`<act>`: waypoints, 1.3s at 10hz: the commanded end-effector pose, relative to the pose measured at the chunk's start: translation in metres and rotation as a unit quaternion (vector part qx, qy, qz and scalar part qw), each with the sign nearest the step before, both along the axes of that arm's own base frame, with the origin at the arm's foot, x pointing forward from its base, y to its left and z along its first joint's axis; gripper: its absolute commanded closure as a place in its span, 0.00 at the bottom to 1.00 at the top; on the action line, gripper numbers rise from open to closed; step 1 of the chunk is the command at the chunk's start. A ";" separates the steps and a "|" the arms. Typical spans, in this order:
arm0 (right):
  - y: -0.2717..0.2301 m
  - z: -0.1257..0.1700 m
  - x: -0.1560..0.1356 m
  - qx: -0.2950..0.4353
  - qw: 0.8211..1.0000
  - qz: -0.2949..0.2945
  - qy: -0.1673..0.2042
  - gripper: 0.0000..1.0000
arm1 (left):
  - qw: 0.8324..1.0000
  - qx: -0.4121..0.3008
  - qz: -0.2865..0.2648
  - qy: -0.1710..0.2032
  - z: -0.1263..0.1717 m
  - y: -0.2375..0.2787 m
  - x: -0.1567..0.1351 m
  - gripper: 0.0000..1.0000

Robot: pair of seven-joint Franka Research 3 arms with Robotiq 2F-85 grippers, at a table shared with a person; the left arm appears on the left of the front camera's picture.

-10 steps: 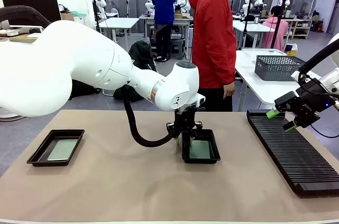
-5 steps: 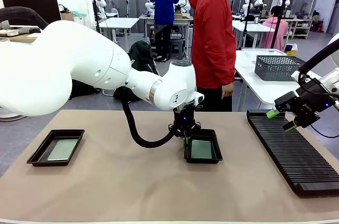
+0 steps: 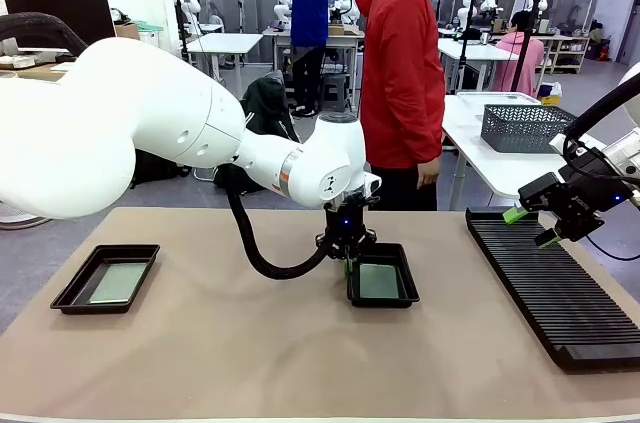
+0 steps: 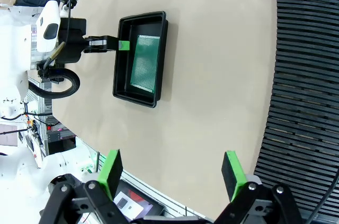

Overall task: Inspect and transfer BCBs to ESD trays.
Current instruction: Pick up the ESD tray and place it on the left side of the table.

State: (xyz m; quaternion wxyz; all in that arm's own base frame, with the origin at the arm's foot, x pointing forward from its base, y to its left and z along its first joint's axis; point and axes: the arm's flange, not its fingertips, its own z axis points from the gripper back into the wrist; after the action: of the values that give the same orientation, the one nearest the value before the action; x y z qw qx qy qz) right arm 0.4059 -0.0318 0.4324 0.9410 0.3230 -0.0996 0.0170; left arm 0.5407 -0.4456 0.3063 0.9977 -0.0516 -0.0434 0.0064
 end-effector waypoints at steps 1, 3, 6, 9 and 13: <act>0.001 0.002 -0.001 0.003 1.000 -0.011 0.004 0.00 | 1.000 0.002 -0.005 -0.006 0.000 -0.001 -0.001 1.00; 0.001 0.002 -0.001 0.003 1.000 -0.011 0.004 0.00 | 1.000 0.002 -0.005 -0.006 0.000 -0.001 -0.001 1.00; 0.001 0.002 -0.001 0.003 1.000 -0.011 0.004 0.00 | 1.000 -0.003 -0.009 -0.002 0.002 0.004 -0.001 0.97; 0.001 0.002 -0.001 0.003 1.000 -0.011 0.004 0.00 | 0.999 -0.026 -0.026 -0.008 0.014 0.034 -0.004 0.97; 0.001 0.002 -0.001 0.003 1.000 -0.011 0.004 0.00 | 0.998 -0.043 -0.021 -0.029 0.023 0.096 -0.022 0.97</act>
State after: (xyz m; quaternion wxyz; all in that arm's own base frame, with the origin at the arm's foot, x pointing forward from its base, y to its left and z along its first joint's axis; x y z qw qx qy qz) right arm 0.4059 -0.0320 0.4324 0.9410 0.3230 -0.0997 0.0167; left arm 0.5384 -0.3754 0.3290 0.9947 -0.0750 -0.0697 -0.0067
